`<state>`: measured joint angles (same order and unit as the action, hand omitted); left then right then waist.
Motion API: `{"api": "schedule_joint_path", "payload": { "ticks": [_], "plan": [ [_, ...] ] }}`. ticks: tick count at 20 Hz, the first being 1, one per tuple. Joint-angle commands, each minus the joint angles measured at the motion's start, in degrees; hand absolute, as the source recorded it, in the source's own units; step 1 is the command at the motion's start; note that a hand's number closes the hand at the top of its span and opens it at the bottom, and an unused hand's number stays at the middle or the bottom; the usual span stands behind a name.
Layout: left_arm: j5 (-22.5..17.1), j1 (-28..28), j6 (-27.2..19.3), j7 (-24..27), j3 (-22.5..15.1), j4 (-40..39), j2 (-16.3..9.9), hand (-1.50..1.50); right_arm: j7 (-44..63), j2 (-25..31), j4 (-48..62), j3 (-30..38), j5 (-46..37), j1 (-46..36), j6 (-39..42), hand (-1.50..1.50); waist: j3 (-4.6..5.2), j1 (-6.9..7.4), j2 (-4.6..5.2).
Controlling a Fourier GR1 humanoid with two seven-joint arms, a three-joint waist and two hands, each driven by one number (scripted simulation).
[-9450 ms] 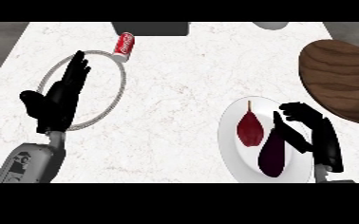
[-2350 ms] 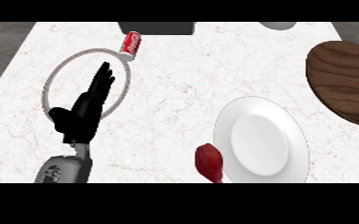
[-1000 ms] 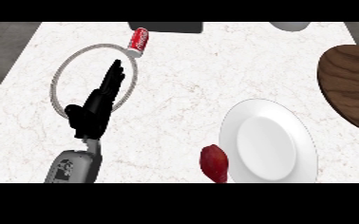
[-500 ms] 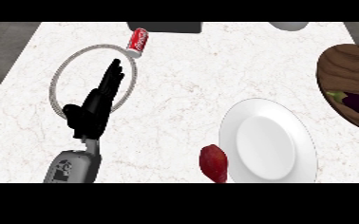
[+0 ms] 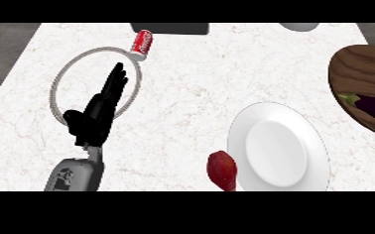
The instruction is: Pick the eggplant from the plate and place it in the bowl
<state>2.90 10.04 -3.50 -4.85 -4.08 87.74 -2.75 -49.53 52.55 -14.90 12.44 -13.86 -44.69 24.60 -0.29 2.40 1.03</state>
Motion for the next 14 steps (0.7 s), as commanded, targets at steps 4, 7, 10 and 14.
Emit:
{"api": "schedule_joint_path", "payload": {
  "ticks": [4,7,10,14],
  "plan": [
    [0.0,0.3,0.4,-0.7,0.1,0.1,-0.5,0.0,-1.9,4.3,4.1,2.6,4.7,0.1,20.0,-1.5,-0.15,-0.44,0.0],
    [-1.0,0.9,0.7,-1.1,1.2,1.3,-1.0,0.0,-0.3,5.6,3.6,2.7,5.6,0.3,23.1,-1.5,-0.22,-0.1,0.04],
    [-0.6,0.8,0.0,-0.5,0.5,0.5,0.2,0.0,-1.3,4.0,2.1,2.0,6.0,2.3,23.9,-1.5,-0.34,-0.56,0.29],
    [-0.6,-0.2,0.4,-0.5,0.7,1.0,-0.5,0.0,0.0,5.3,0.1,1.8,7.4,3.0,26.9,-1.5,-0.31,-0.52,0.06]
  ]
}}
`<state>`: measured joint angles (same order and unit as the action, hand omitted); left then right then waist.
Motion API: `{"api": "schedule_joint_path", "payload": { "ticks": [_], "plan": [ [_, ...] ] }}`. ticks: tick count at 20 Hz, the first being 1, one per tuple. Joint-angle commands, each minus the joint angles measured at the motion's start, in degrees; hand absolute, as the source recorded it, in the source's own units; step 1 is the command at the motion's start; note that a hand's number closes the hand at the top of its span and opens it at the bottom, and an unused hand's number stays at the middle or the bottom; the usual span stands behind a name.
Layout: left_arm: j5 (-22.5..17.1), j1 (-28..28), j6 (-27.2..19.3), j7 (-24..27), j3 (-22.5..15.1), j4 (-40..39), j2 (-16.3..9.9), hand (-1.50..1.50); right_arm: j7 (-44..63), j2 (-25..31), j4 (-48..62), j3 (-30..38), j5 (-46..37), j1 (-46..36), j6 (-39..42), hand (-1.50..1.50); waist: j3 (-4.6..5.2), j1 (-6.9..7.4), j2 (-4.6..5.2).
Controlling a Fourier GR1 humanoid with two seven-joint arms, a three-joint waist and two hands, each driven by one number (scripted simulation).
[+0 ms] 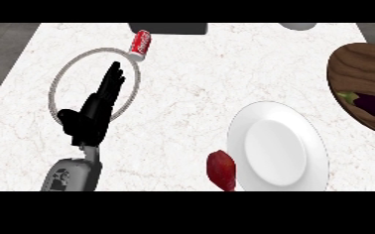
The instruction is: Pick the eggplant from the plate and place it in the bowl
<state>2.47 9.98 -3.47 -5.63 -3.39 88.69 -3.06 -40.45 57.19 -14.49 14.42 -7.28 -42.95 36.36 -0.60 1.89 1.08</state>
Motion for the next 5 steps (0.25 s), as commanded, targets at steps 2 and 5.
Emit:
{"api": "schedule_joint_path", "payload": {
  "ticks": [2,5],
  "plan": [
    [0.1,-1.1,0.1,2.1,0.4,-0.7,-0.2,0.0,-10.5,-0.9,-1.0,-0.5,1.2,4.0,13.8,-1.5,-0.09,-0.31,0.2],
    [-0.3,-1.2,-0.1,1.2,0.6,-0.5,0.0,0.0,-10.3,0.8,-2.0,-0.5,2.3,5.7,15.3,-1.5,-0.09,-0.91,0.09]
  ]
}}
